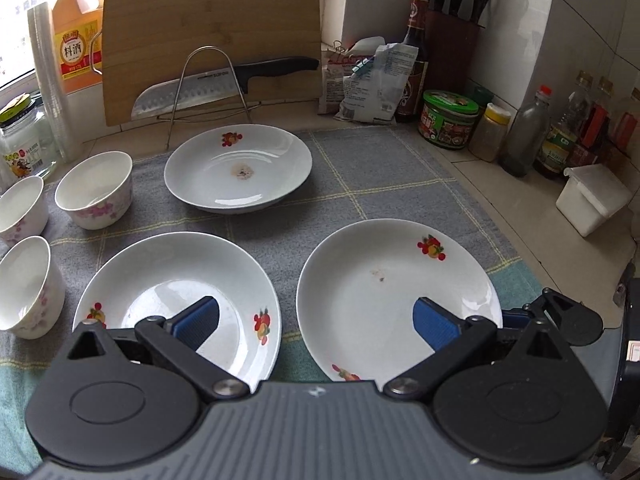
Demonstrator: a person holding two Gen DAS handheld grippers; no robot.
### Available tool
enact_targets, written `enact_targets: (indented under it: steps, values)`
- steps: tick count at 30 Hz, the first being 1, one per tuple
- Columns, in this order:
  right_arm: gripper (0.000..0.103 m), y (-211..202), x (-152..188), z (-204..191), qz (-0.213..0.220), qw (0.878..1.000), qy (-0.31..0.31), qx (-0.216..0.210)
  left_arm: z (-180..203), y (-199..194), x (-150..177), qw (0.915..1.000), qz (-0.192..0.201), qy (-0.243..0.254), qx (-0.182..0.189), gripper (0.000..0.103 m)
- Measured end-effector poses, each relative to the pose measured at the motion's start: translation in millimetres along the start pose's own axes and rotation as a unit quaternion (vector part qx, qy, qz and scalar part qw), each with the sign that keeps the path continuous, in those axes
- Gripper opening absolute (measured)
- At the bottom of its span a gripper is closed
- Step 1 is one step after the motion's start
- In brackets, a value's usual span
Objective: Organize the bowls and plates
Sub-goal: 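Move the left gripper to a fruit-decal plate rim and close on it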
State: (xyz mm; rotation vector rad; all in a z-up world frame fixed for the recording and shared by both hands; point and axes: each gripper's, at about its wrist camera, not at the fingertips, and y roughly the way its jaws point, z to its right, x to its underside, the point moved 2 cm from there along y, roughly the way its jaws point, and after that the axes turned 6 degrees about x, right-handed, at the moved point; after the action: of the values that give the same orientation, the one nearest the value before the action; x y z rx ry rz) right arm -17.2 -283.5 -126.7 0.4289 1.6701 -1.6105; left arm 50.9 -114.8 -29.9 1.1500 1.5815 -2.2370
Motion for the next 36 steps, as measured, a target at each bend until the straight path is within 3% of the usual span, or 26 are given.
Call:
enact_targets:
  steps: [8, 17, 21, 25, 32, 36]
  values:
    - [0.103, -3, 8, 2, 0.029, 1.000, 0.005, 0.001, 3, 43, -24, 0.9940, -0.056, 0.062, 0.071, 0.102]
    - [0.103, -5, 14, 0, 0.046, 0.999, 0.016, 0.013, 5, 92, -48, 0.9757, -0.126, 0.122, 0.132, 0.100]
    - [0.103, -8, 17, -2, 0.057, 0.998, 0.025, 0.022, 3, 109, -52, 0.9667, -0.157, 0.142, 0.144, 0.094]
    - [0.103, -9, 19, -3, 0.060, 0.997, 0.031, 0.029, 1, 122, -53, 0.9564, -0.187, 0.156, 0.161, 0.081]
    - [0.103, -6, 14, -4, 0.051, 0.998, 0.032, 0.029, 0, 135, -54, 0.9437, -0.214, 0.173, 0.184, 0.080]
    - [0.103, -5, 13, -4, 0.047, 0.998, 0.028, 0.025, 3, 141, -53, 0.9369, -0.226, 0.184, 0.193, 0.073]
